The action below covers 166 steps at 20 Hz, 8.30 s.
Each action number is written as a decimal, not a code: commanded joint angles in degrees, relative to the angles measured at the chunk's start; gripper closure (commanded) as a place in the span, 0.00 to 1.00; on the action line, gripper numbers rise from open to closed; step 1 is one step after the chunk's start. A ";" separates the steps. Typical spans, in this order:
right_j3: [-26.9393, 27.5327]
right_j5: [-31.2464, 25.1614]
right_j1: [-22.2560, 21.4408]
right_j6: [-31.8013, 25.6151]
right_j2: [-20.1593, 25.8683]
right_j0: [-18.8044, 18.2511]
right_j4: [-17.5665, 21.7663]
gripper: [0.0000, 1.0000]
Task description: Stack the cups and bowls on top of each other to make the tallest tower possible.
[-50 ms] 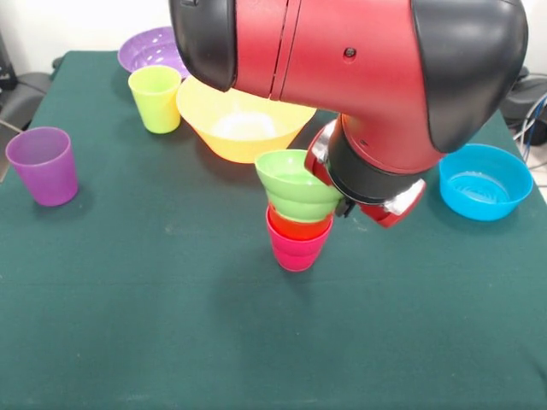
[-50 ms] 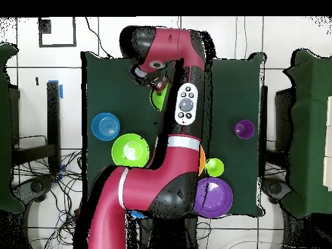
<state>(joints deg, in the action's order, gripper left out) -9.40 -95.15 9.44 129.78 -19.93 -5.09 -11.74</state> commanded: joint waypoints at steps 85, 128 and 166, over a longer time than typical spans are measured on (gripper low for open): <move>-1.97 -3.75 2.25 -4.57 -4.12 0.37 -3.43 1.00; 2.81 -8.09 5.92 -10.40 -15.52 -2.46 -13.91 1.00; 7.60 -8.57 10.20 -12.39 -37.50 -6.82 -35.64 1.00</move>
<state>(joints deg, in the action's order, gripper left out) -3.16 -100.72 19.04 129.78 -54.37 -10.74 -45.49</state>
